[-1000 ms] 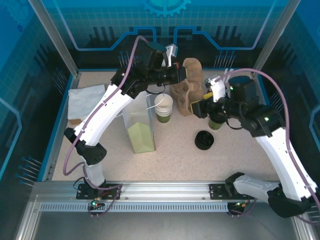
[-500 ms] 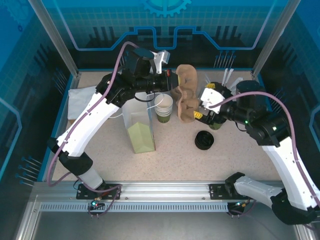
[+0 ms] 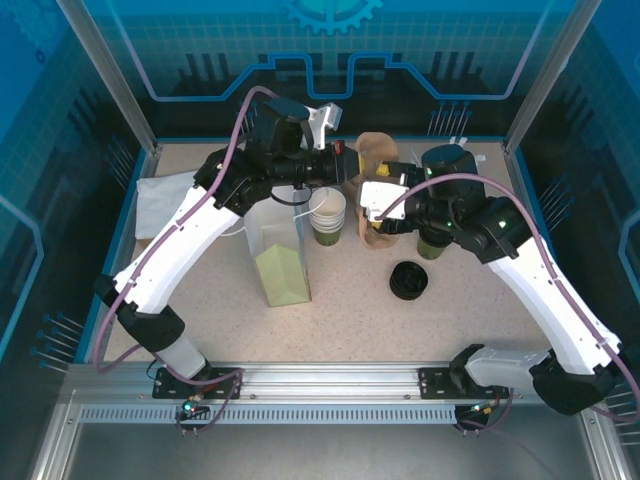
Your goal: Pack the takeout coffee
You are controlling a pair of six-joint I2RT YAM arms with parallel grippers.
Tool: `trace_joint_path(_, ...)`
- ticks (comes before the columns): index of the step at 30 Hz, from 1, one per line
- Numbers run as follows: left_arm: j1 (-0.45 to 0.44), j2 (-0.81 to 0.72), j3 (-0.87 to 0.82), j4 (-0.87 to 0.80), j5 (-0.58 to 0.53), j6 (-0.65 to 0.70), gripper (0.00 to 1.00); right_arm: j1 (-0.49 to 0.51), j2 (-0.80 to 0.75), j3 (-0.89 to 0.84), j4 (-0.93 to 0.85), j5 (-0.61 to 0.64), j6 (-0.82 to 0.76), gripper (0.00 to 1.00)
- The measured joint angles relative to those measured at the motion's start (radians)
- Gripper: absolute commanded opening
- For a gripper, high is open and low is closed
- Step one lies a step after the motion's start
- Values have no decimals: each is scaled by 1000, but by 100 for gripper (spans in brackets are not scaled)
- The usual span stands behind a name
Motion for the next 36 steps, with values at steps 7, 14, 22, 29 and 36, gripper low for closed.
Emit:
trace_joint_path(7,0,-6,-4,0,0,0,0,0,45,11,-1,11,-10,53)
trace_joint_path(14,0,-10,-11,0,0,0,0,-2,53,18,-8,11,-12,41)
trace_joint_path(22,2,-37,-21,-11,-19,11,40,-7,53,46,-42,8,-10,37)
trace_joint_path(29,92,-187,-79,-60,-24,10,56,-3,64,91,-74,15,2,36)
trace_joint_path(36,397,-475,-276,-139,-8,11,65,76,137,248,-87,64,35,35)
